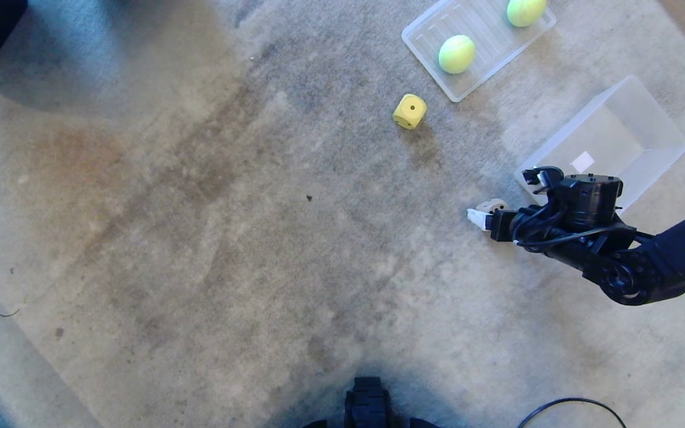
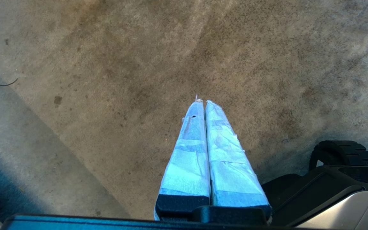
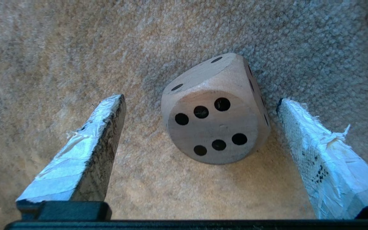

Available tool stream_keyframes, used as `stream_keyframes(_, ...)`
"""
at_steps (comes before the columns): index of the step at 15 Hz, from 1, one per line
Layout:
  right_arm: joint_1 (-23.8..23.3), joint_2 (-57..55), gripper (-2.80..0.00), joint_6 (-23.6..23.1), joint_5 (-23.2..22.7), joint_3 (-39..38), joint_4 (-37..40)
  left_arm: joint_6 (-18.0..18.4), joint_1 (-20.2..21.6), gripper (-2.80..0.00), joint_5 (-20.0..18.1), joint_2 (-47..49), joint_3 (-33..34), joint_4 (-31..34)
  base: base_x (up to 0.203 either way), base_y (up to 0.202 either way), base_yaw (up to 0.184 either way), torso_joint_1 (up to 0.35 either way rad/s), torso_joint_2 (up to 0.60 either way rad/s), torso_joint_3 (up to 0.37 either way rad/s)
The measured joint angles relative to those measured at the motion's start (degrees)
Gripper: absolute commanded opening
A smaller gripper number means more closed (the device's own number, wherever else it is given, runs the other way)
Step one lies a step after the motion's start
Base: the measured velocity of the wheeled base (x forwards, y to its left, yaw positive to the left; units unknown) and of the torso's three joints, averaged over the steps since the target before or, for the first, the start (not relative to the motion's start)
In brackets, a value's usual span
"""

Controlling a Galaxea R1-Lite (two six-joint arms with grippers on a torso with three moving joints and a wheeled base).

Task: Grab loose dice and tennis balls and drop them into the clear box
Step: Pick up toys out of the box

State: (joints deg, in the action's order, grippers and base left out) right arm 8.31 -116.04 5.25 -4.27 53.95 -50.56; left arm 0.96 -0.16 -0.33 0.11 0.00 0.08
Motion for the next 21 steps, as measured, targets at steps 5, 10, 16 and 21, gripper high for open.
stream_keyframes(5,-0.2,-3.2,-0.24,-0.5,0.0,1.8,-3.5,0.0,-0.1,-2.8,0.0,0.0,0.0,0.0,0.0,0.0,0.0,0.0,0.0,0.0)
stream_keyframes(10,-0.3,-3.7,-2.8,-0.6,-0.1,2.4,-3.6,0.0,0.0,-2.8,0.0,0.0,0.0,0.0,0.0,0.0,0.0,0.0,0.0,0.0)
stream_keyframes(16,-0.3,-3.3,-2.8,-0.6,0.1,0.9,-3.5,0.0,0.0,-2.8,0.0,0.0,0.0,0.0,0.0,0.0,0.0,0.0,0.0,0.0)
stream_keyframes(21,-0.1,0.9,-2.8,-0.5,0.4,-4.5,-3.3,0.0,-0.1,-2.8,0.0,0.0,0.0,0.0,0.0,0.0,0.0,0.0,0.0,0.0)
